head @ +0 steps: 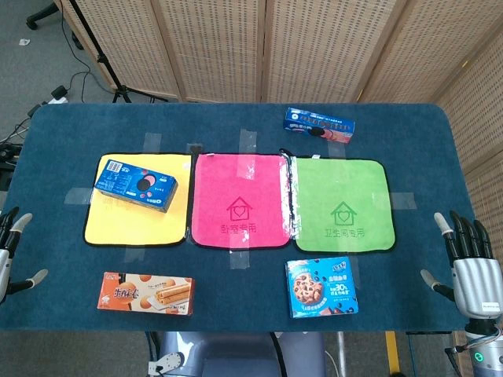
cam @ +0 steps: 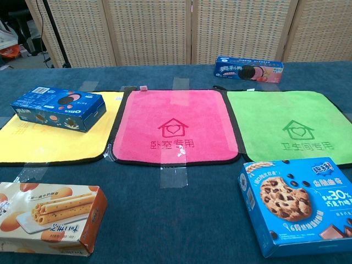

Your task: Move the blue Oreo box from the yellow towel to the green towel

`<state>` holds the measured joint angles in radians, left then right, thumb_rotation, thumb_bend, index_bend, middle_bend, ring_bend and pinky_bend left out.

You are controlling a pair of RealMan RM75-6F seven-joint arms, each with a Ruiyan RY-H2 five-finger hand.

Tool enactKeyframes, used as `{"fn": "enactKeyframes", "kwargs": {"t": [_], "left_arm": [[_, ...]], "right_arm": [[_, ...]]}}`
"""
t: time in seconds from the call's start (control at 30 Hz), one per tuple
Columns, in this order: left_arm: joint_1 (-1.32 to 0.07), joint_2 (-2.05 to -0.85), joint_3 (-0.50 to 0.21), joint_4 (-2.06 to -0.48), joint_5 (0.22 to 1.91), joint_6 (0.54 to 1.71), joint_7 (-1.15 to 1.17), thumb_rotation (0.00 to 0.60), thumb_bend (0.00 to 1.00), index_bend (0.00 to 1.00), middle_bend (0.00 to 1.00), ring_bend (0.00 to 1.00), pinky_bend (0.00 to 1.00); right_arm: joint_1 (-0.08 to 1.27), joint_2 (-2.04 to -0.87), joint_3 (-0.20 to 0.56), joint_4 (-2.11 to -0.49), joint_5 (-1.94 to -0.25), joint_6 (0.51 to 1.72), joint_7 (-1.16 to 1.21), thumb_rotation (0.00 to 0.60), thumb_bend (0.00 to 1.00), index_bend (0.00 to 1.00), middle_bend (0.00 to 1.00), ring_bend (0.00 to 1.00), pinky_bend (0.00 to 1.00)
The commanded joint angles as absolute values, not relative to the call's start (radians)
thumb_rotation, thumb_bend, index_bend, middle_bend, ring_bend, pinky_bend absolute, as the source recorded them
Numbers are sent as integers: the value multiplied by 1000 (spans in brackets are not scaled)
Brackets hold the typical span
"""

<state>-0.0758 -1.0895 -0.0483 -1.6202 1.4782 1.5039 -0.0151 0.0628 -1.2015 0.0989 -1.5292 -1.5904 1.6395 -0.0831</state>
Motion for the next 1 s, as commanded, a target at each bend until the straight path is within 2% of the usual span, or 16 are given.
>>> {"fn": "enactKeyframes", "kwargs": {"t": [0.03, 0.17, 0.27, 0.3, 0.37, 0.4, 0.43, 0.5, 0.67, 1.0], "left_arm": [[-76, -1089, -48, -1621, 1476, 1502, -14, 600, 0, 0, 0, 0, 0], [-90, -1079, -54, -1622, 1463, 1470, -38, 600, 0, 0, 0, 0, 0], [-133, -1060, -69, -1619, 1446, 1386, -158, 600, 25, 0, 0, 0, 0], [-170, -1048, -94, -1616, 1407, 1307, -297, 600, 110, 0, 0, 0, 0], [-212, -1035, -123, -1579, 1375, 1228, -428, 600, 416, 0, 0, 0, 0], [-227, -1032, -132, -1561, 1367, 1197, -479, 600, 658, 0, 0, 0, 0], [-243, -1030, -144, -1544, 1351, 1165, -532, 600, 850, 0, 0, 0, 0], [-270, -1025, -161, -1522, 1329, 1103, -622, 600, 997, 0, 0, 0, 0], [-340, -1037, -196, -1440, 1280, 957, -788, 600, 1000, 0, 0, 0, 0], [-480, -1107, -222, -1308, 1171, 668, -841, 600, 1000, 0, 0, 0, 0]], "right_arm": [[63, -1201, 99, -1528, -1590, 1639, -82, 600, 0, 0, 0, 0, 0], [65, -1201, 98, -1529, -1590, 1633, -78, 600, 0, 0, 0, 0, 0], [67, -1202, 100, -1531, -1587, 1628, -77, 600, 0, 0, 0, 0, 0], [70, -1203, 101, -1531, -1584, 1623, -77, 600, 0, 0, 0, 0, 0], [73, -1203, 102, -1529, -1579, 1616, -77, 600, 0, 0, 0, 0, 0], [74, -1204, 104, -1528, -1576, 1613, -77, 600, 0, 0, 0, 0, 0], [75, -1204, 106, -1527, -1572, 1610, -75, 600, 0, 0, 0, 0, 0], [78, -1205, 109, -1526, -1562, 1602, -72, 600, 0, 0, 0, 0, 0], [85, -1206, 116, -1520, -1540, 1580, -65, 600, 0, 0, 0, 0, 0], [98, -1218, 117, -1502, -1518, 1547, -70, 600, 0, 0, 0, 0, 0]]}}
